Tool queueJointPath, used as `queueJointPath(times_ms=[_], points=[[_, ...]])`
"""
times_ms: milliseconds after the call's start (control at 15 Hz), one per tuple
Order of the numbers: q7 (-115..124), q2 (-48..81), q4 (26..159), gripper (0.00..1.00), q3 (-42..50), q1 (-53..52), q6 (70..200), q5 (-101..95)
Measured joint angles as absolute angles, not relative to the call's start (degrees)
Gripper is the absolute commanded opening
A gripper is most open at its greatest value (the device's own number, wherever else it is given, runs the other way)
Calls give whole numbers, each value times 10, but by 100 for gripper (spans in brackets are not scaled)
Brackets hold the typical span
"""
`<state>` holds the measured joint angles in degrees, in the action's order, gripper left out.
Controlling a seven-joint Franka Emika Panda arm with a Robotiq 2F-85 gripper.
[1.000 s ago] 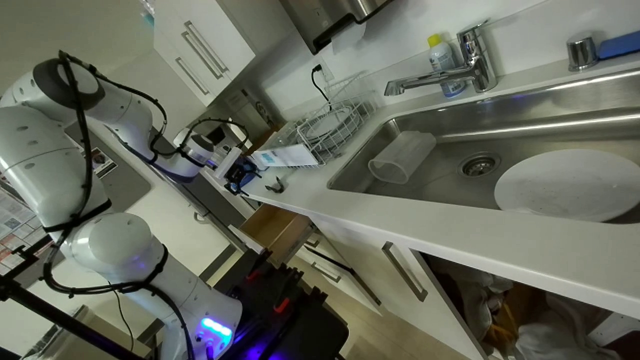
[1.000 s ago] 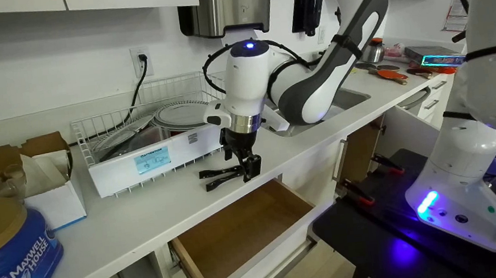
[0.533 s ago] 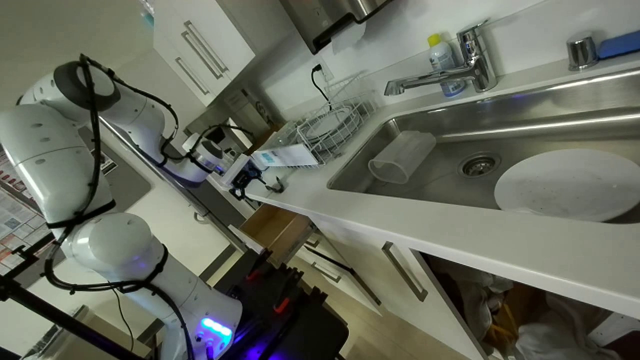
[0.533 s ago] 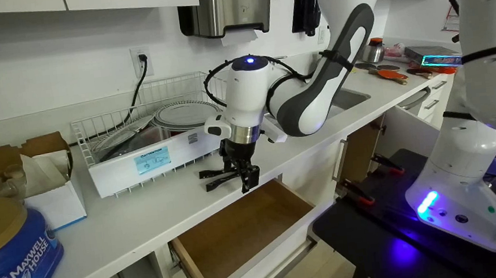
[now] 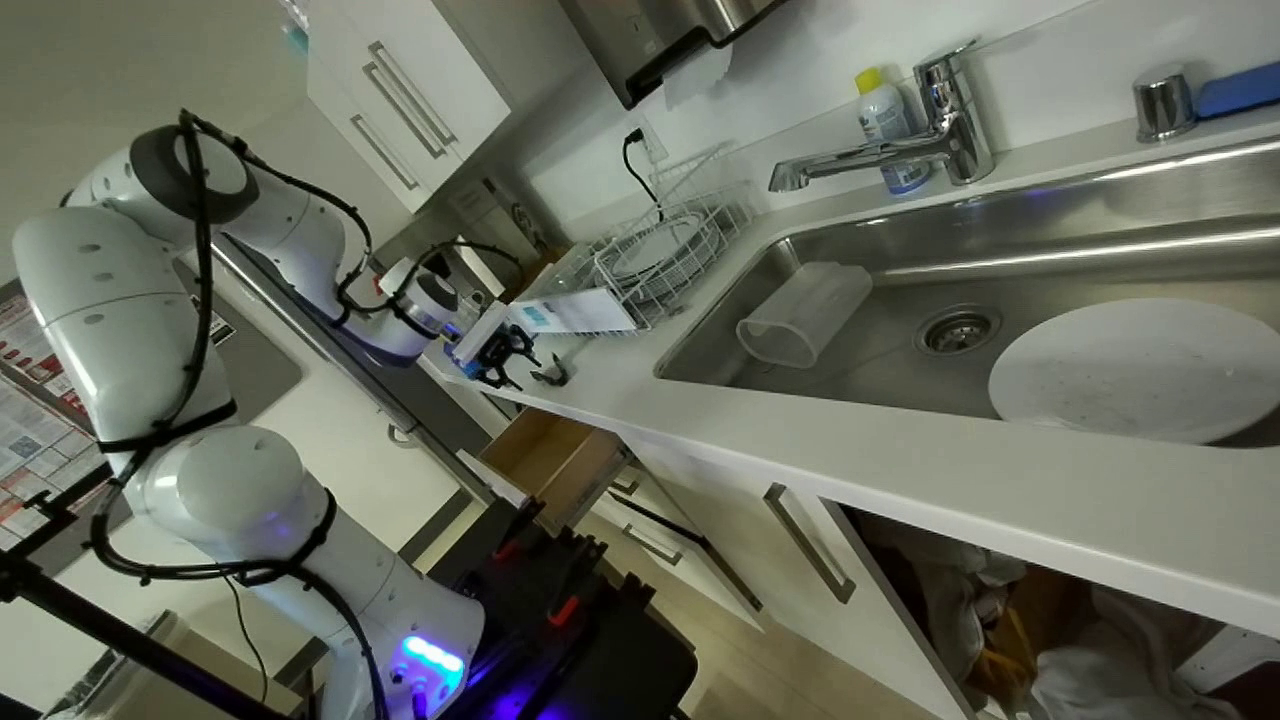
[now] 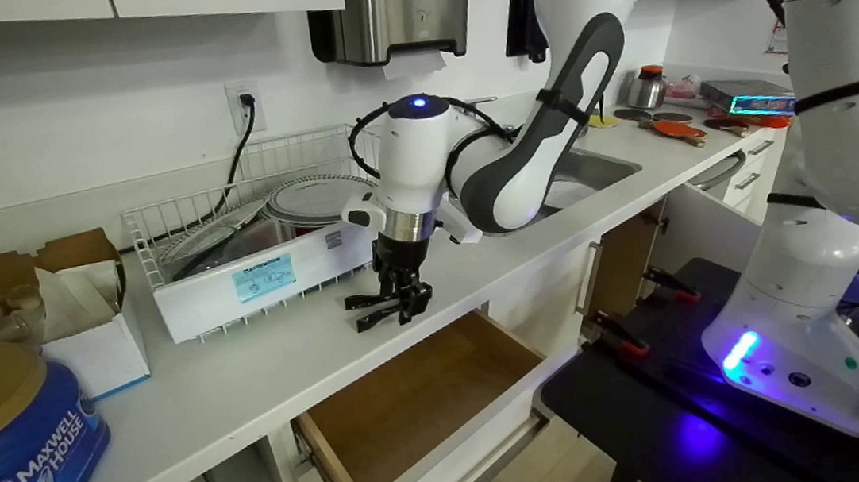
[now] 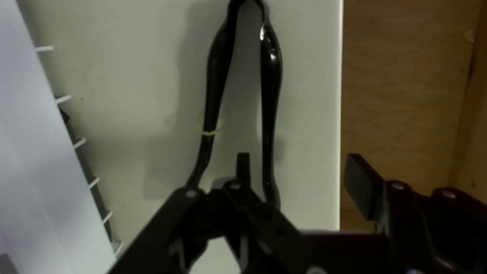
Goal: Open the topmost drawer of the lower cabinet
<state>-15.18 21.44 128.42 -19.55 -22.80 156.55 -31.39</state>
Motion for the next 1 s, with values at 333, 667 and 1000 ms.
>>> queueJointPath(times_ms=[333,667,1000], points=[[-175,236,1258,68,-195,-224,1565,-284],[-190,258,1240,54,-195,-217,1565,-267],[-191,272,1229,20,-195,-211,1565,-258]])
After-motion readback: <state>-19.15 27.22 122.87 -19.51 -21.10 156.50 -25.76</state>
